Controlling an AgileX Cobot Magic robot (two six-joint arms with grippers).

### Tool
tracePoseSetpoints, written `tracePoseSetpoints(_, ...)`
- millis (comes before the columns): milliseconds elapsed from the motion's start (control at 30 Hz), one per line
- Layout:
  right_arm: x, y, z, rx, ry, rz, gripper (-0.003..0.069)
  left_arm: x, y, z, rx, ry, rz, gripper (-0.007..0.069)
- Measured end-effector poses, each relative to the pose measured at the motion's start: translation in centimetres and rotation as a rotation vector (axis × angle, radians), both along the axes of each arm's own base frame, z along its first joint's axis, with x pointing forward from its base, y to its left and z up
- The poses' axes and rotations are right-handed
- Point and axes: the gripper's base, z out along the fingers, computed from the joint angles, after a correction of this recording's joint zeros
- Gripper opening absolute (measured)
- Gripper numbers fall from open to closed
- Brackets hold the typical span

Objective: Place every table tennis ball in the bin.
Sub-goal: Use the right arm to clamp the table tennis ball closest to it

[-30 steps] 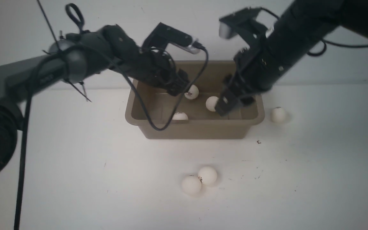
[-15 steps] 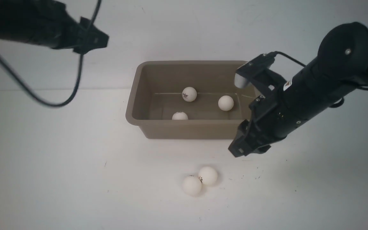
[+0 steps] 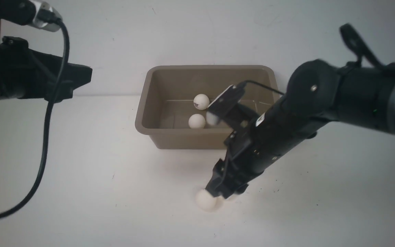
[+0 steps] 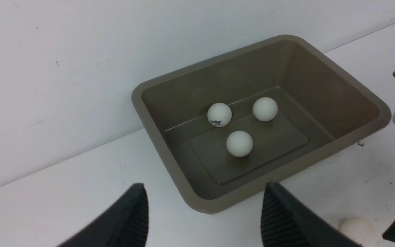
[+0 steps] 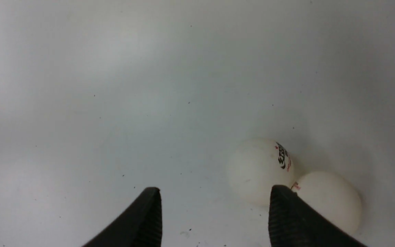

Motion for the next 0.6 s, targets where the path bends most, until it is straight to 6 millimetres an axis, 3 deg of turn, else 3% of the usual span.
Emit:
tracePoseSetpoints(233,0.7,0.3,-1.9,-0.048,-0.082,0.13,0.0479,-1.7,-0.6,1.2,-0.019,-0.018,-0.06,0.0405)
tracePoseSetpoints(400,1.2,0.5,-3.7,-0.085,-0.089,0.168,0.0491,-3.6,-0.8,2.8,-0.004,-0.091,-0.066,0.0405)
tracePoseSetpoints(600,1.5,0.6,-4.0,-0.094,-0.133,0.21,0.0492,-4.6,-1.0,3.1,-0.002,-0.081,-0.081,0.0405)
